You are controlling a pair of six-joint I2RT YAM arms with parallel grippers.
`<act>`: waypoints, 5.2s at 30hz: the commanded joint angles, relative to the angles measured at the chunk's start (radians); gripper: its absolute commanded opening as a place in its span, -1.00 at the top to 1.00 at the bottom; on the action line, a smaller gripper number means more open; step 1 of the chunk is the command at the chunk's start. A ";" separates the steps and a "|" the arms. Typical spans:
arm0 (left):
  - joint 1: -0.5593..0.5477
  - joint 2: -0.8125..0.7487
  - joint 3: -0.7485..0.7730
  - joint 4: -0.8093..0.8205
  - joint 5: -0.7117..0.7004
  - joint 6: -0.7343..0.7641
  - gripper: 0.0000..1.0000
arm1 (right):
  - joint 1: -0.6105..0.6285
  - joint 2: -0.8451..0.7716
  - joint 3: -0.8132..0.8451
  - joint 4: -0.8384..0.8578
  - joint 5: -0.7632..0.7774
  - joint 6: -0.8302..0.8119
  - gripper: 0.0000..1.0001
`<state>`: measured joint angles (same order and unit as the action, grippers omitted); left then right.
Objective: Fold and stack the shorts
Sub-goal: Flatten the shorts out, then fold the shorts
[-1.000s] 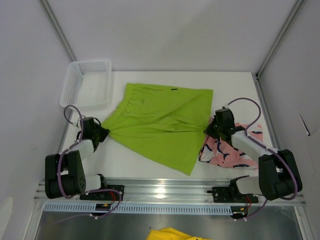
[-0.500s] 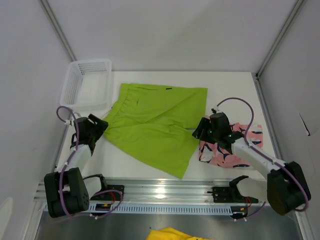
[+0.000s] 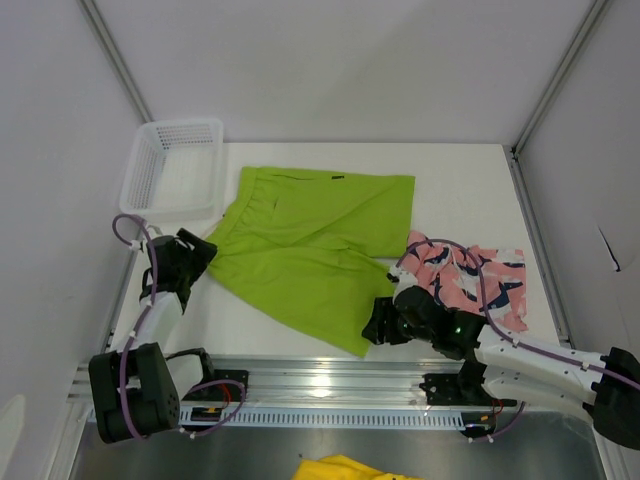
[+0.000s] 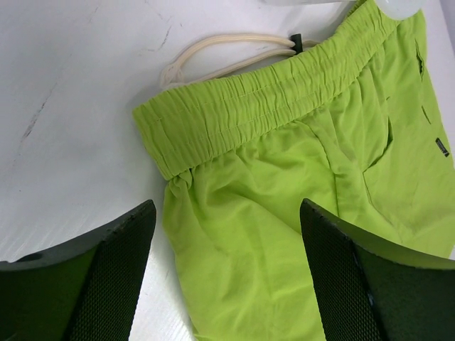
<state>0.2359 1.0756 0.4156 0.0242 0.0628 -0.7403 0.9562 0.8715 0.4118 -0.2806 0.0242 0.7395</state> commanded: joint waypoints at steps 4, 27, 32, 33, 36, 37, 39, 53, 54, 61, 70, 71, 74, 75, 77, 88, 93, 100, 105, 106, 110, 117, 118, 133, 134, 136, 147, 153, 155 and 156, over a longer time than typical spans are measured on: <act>0.008 -0.063 -0.026 -0.004 0.015 0.009 -0.68 | 0.193 -0.049 -0.070 0.000 0.175 0.217 -0.15; 0.009 -0.123 -0.032 -0.017 0.012 0.007 -0.68 | 0.294 0.028 -0.096 0.301 0.108 0.274 1.00; 0.008 -0.140 -0.032 -0.050 0.005 0.010 -0.68 | 0.276 -0.127 -0.016 0.091 0.089 0.305 1.00; 0.008 -0.141 -0.031 -0.049 0.003 0.010 -0.68 | 0.254 -0.131 0.014 0.043 0.089 0.293 1.00; 0.008 -0.140 -0.032 -0.047 0.000 0.009 -0.68 | 0.084 -0.105 0.096 -0.058 0.013 0.207 1.00; 0.008 -0.137 -0.032 -0.046 0.003 0.010 -0.68 | 0.029 -0.068 0.097 -0.054 -0.039 0.167 1.00; 0.009 -0.132 -0.034 -0.046 0.005 0.013 -0.68 | -0.115 -0.020 0.078 -0.010 -0.156 0.143 1.00; 0.009 -0.115 -0.034 -0.032 0.005 0.022 -0.68 | -0.182 0.181 0.004 0.192 -0.187 0.046 0.61; 0.009 -0.114 -0.035 -0.029 0.006 0.022 -0.68 | -0.178 0.172 -0.007 0.201 -0.188 0.038 0.56; 0.008 -0.095 -0.037 -0.029 0.014 0.022 -0.68 | -0.131 0.037 -0.096 0.235 -0.187 -0.032 0.23; 0.008 -0.103 -0.035 -0.030 0.011 0.022 -0.68 | 0.127 -0.006 -0.119 0.215 -0.024 -0.092 0.03; 0.009 -0.103 -0.034 -0.030 0.011 0.022 -0.68 | 0.148 0.000 -0.111 0.209 0.023 -0.092 0.03; 0.009 -0.108 -0.034 -0.029 0.011 0.024 -0.68 | 0.202 0.046 -0.088 0.189 0.100 -0.083 0.03; 0.008 -0.108 -0.034 -0.030 0.014 0.024 -0.68 | 0.211 0.061 -0.082 0.187 0.114 -0.078 0.03; 0.009 -0.111 -0.037 -0.032 0.011 0.025 -0.68 | 0.257 0.096 -0.068 0.181 0.175 -0.069 0.03; 0.008 -0.112 -0.037 -0.030 0.026 0.024 -0.68 | 0.581 0.340 0.108 0.001 0.671 0.015 0.05; 0.008 -0.112 -0.035 -0.030 0.034 0.024 -0.68 | 0.622 0.438 0.133 0.031 0.688 0.020 0.02; 0.008 -0.098 -0.034 -0.030 0.038 0.022 -0.68 | 0.651 0.472 0.150 0.012 0.721 0.031 0.26; 0.009 -0.083 -0.032 0.000 0.043 0.021 -0.68 | 0.711 0.429 0.150 0.035 0.740 0.002 1.00; 0.009 -0.080 -0.032 0.002 0.040 0.021 -0.68 | 0.726 0.413 0.148 0.046 0.738 -0.009 1.00; 0.009 -0.063 -0.035 0.005 0.039 0.021 -0.68 | 0.797 0.319 0.147 0.054 0.734 -0.023 1.00; 0.008 -0.026 -0.050 0.033 0.045 0.012 -0.63 | 0.811 0.133 0.104 -0.052 0.776 0.087 1.00; 0.008 -0.022 -0.054 0.034 0.045 0.010 -0.61 | 0.809 0.117 0.096 -0.066 0.783 0.124 1.00; 0.009 -0.045 -0.087 0.045 -0.001 -0.014 -0.38 | 0.668 -0.204 -0.004 -0.242 0.795 0.302 1.00; 0.011 -0.033 -0.090 0.049 -0.003 -0.019 -0.36 | 0.662 -0.230 -0.005 -0.258 0.793 0.304 1.00; 0.011 -0.022 -0.098 0.066 0.002 -0.031 -0.30 | 0.655 -0.249 -0.007 -0.291 0.796 0.320 1.00; 0.017 -0.126 -0.195 0.115 0.013 -0.077 -0.08 | 0.589 -0.276 -0.027 -0.266 0.743 0.281 1.00; 0.031 -0.226 -0.224 0.082 -0.034 -0.097 0.04 | 0.558 -0.273 -0.048 -0.215 0.701 0.258 1.00; 0.031 -0.238 -0.236 0.102 -0.029 -0.105 0.00 | 0.552 -0.272 -0.051 -0.207 0.692 0.250 1.00; 0.031 -0.233 -0.238 0.109 -0.027 -0.113 -0.04 | 0.552 -0.272 -0.051 -0.198 0.688 0.247 1.00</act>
<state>0.2546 0.8516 0.1978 0.0978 0.0540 -0.8223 1.5146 0.5983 0.3630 -0.5339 0.7067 0.9966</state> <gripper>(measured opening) 0.507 0.006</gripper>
